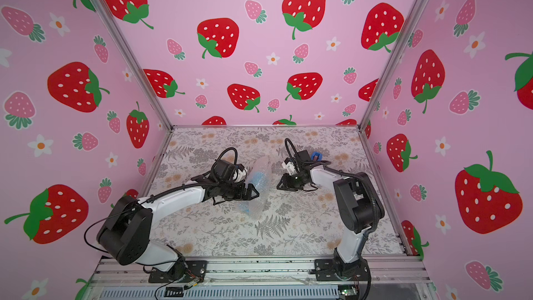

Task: Wrap wine glasses in bubble wrap
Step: Pick up the bubble wrap from the center of the board.

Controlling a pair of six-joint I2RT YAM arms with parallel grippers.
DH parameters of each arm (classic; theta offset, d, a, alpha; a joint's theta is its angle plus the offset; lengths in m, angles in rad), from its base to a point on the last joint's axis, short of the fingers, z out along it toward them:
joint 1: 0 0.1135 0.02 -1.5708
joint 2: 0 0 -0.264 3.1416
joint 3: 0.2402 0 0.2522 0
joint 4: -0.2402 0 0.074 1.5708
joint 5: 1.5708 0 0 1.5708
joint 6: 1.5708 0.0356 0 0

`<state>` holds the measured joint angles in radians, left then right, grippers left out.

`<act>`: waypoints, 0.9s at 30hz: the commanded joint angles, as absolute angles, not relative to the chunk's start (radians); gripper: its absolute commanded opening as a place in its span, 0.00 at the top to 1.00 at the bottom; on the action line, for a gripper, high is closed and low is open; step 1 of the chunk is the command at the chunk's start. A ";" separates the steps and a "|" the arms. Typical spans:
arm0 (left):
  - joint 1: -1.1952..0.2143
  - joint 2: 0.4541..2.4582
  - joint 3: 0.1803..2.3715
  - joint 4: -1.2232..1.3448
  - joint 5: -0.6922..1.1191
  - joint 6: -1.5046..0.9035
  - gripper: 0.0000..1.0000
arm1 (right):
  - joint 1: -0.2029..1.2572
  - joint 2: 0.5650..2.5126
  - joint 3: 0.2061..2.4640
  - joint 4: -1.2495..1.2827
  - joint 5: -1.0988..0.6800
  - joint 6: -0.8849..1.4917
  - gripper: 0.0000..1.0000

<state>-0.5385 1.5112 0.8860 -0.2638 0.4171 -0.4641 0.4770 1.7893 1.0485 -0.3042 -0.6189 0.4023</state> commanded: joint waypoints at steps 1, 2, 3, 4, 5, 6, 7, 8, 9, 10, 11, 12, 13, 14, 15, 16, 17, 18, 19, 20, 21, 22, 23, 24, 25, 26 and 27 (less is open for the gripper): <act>-0.517 1.500 0.944 -0.338 0.359 -0.417 0.01 | 0.474 1.807 1.089 -0.293 -0.635 0.408 0.71; -0.510 1.512 0.962 -0.347 0.367 -0.410 0.01 | 0.475 1.814 1.098 -0.292 -0.637 0.408 0.71; -0.506 1.522 0.980 -0.354 0.367 -0.405 0.01 | 0.476 1.819 1.105 -0.293 -0.637 0.408 0.71; -0.501 1.537 1.002 -0.363 0.366 -0.400 0.01 | 0.475 1.824 1.113 -0.292 -0.638 0.409 0.71; -0.496 1.552 1.025 -0.370 0.367 -0.395 0.01 | 0.477 1.828 1.120 -0.289 -0.641 0.412 0.71; -0.491 1.567 1.044 -0.374 0.374 -0.389 0.01 | 0.476 1.833 1.126 -0.285 -0.644 0.416 0.71; -0.482 1.583 1.065 -0.375 0.388 -0.386 0.01 | 0.477 1.840 1.134 -0.281 -0.647 0.419 0.71; -0.476 1.596 1.079 -0.365 0.409 -0.381 0.01 | 0.476 1.846 1.143 -0.279 -0.650 0.424 0.71; -0.471 1.609 1.090 -0.352 0.433 -0.375 0.01 | 0.477 1.853 1.151 -0.278 -0.653 0.426 0.71; -0.465 1.626 1.106 -0.343 0.458 -0.366 0.01 | 0.477 1.862 1.161 -0.278 -0.654 0.428 0.71; -0.460 1.651 1.133 -0.353 0.472 -0.355 0.01 | 0.479 1.870 1.170 -0.279 -0.657 0.430 0.71; -0.455 1.671 1.156 -0.367 0.484 -0.342 0.01 | 0.480 1.878 1.178 -0.281 -0.659 0.431 0.71; -0.453 1.695 1.180 -0.378 0.498 -0.326 0.01 | 0.480 1.887 1.187 -0.283 -0.662 0.433 0.71; -0.451 1.718 1.201 -0.389 0.509 -0.312 0.01 | 0.482 1.897 1.197 -0.285 -0.667 0.435 0.71; -0.450 1.736 1.217 -0.401 0.517 -0.302 0.01 | 0.483 1.904 1.204 -0.285 -0.671 0.436 0.71; -0.449 1.755 1.232 -0.411 0.524 -0.293 0.01 | 0.486 1.910 1.211 -0.285 -0.673 0.440 0.71; -0.447 1.773 1.245 -0.416 0.538 -0.282 0.01 | 0.487 1.917 1.218 -0.285 -0.676 0.441 0.71; -0.446 1.789 1.258 -0.426 0.545 -0.272 0.01 | 0.489 1.922 1.225 -0.285 -0.677 0.444 0.71; -0.446 1.806 1.275 -0.442 0.543 -0.259 0.01 | 0.490 1.927 1.231 -0.287 -0.679 0.446 0.71; -0.446 1.820 1.290 -0.454 0.536 -0.248 0.01 | 0.492 1.932 1.239 -0.287 -0.680 0.447 0.71; -0.446 1.830 1.299 -0.459 0.532 -0.238 0.01 | 0.495 1.936 1.245 -0.288 -0.680 0.449 0.71; -0.446 1.841 1.310 -0.464 0.533 -0.228 0.01 | 0.497 1.942 1.251 -0.288 -0.680 0.451 0.71; -0.445 1.853 1.318 -0.466 0.542 -0.219 0.01 | 0.499 1.946 1.258 -0.288 -0.681 0.452 0.71; -0.445 1.864 1.323 -0.462 0.557 -0.215 0.01 | 0.501 1.951 1.263 -0.289 -0.680 0.455 0.71; -0.445 1.875 1.328 -0.457 0.576 -0.214 0.01 | 0.503 1.957 1.269 -0.289 -0.678 0.458 0.71; -0.445 1.893 1.338 -0.462 0.589 -0.213 0.01 | 0.504 1.964 1.275 -0.292 -0.678 0.461 0.71; -0.445 1.908 1.348 -0.472 0.590 -0.210 0.01 | 0.504 1.969 1.280 -0.293 -0.680 0.462 0.71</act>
